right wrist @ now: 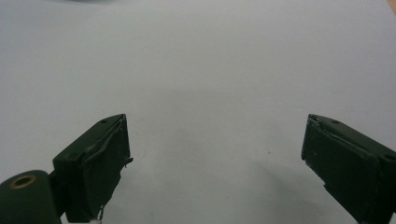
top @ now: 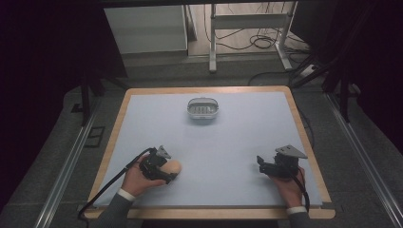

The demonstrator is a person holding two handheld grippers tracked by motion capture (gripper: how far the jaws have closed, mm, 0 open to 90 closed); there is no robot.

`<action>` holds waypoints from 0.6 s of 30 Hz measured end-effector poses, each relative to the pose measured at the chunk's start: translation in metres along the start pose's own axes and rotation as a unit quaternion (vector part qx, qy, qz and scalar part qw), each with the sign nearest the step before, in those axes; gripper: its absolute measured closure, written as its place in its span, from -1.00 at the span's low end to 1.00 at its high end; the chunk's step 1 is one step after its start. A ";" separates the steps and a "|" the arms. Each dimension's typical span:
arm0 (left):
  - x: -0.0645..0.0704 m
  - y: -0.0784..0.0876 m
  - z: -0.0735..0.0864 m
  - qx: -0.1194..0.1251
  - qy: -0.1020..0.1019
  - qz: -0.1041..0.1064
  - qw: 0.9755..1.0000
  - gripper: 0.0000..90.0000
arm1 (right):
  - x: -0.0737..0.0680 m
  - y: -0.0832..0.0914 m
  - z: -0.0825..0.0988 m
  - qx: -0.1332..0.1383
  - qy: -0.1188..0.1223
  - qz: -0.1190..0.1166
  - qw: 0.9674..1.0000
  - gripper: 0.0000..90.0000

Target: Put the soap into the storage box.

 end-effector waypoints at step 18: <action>-0.009 0.015 0.000 0.016 0.004 -0.012 1.000 -0.27 | 0.001 0.000 0.000 0.000 -0.002 0.002 1.000 -0.83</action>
Point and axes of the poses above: each handheld gripper's, and its own axes: y roughly backward along the jaws, z roughly out of its underside, x roughly to its right, the point moved 4 cm from there along -y, roughly forward along the jaws, and after that the axes turned 8 degrees about -x, right-handed, at the moved point
